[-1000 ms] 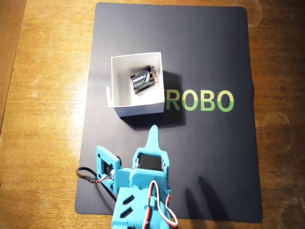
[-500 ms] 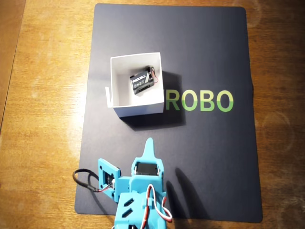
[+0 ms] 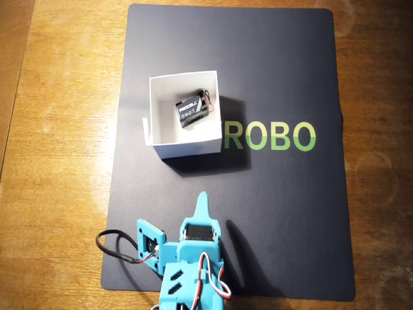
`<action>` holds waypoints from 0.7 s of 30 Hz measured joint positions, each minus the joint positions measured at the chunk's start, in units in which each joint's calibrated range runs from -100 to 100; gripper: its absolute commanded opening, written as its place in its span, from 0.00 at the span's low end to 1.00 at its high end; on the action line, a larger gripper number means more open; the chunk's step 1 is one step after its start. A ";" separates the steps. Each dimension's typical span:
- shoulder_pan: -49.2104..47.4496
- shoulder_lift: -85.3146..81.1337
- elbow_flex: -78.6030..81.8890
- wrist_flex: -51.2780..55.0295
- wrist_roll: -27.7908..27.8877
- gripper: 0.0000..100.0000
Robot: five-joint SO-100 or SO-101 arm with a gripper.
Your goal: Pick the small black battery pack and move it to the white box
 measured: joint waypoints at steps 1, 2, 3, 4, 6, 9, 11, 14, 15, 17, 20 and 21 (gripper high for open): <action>0.00 0.00 0.18 0.00 0.00 0.17; 0.00 0.17 0.18 0.00 0.00 0.17; 0.00 0.00 0.18 0.00 0.00 0.17; 0.00 0.00 0.18 0.00 0.00 0.17; 0.00 0.00 0.18 0.00 0.00 0.17; 0.00 0.00 0.18 0.00 0.00 0.17; 0.00 0.00 0.18 0.00 0.00 0.15; 0.00 0.00 0.18 0.00 0.00 0.06; 0.00 0.00 0.18 0.00 0.00 0.06; 0.00 0.00 0.18 0.00 0.00 0.06; 0.00 0.00 0.18 0.00 0.00 0.06; 0.00 0.00 0.18 0.00 0.00 0.06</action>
